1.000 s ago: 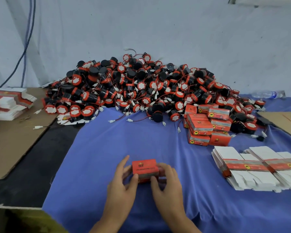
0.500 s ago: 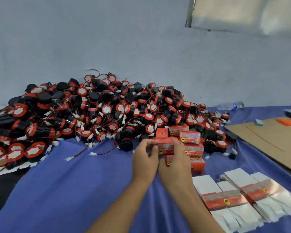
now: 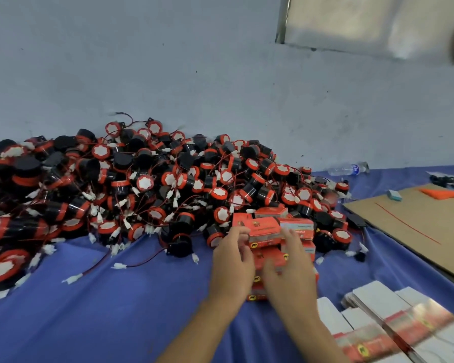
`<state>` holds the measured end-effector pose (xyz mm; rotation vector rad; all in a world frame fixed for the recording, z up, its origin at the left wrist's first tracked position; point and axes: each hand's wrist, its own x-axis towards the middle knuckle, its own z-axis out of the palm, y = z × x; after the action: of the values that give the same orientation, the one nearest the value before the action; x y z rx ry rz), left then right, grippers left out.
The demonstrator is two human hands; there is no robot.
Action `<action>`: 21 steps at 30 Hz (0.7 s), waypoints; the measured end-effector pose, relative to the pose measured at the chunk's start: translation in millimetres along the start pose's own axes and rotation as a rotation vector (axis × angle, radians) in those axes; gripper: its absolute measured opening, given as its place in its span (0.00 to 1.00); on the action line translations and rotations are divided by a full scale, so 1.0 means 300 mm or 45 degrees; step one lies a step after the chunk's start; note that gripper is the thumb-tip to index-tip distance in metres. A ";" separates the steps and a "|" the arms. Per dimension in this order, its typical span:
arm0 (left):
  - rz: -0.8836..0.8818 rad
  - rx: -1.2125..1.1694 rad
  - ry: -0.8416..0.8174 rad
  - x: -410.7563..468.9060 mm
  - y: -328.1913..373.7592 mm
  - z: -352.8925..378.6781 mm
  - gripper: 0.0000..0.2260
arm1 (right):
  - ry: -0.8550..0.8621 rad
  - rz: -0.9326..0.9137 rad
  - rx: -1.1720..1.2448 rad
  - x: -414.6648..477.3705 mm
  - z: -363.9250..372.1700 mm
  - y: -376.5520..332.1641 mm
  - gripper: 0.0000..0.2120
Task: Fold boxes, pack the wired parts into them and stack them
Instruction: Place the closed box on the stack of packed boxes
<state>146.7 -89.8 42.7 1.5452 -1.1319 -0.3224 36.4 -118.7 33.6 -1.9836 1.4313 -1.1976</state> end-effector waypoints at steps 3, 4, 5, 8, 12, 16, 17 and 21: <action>-0.045 -0.092 0.090 -0.179 0.056 0.078 0.13 | 0.292 0.105 0.058 -0.072 -0.124 0.092 0.22; -0.131 -0.119 0.031 -0.246 0.067 0.130 0.13 | 0.338 0.145 0.030 -0.090 -0.166 0.131 0.21; -0.243 -0.130 -0.035 -0.308 0.081 0.180 0.15 | 0.359 0.172 -0.031 -0.105 -0.207 0.169 0.21; -0.567 -0.142 -0.183 -0.445 0.092 0.322 0.24 | 0.125 0.259 -0.351 -0.136 -0.319 0.285 0.22; -0.679 0.094 -0.320 -0.500 0.093 0.357 0.33 | -0.382 0.293 -0.912 -0.180 -0.386 0.371 0.19; -0.672 -0.036 -0.220 -0.502 0.101 0.333 0.18 | -0.374 0.194 -0.857 -0.203 -0.389 0.399 0.17; -0.670 -0.094 -0.175 -0.504 0.105 0.326 0.17 | -0.371 0.165 -0.842 -0.204 -0.392 0.401 0.17; -0.674 -0.302 0.021 -0.512 0.113 0.299 0.16 | -0.376 0.172 -0.682 -0.203 -0.411 0.377 0.18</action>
<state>-10.9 -20.2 -12.6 1.6091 -0.6271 -0.7680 -134.4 -88.5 -7.0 -2.2326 1.8179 -0.4595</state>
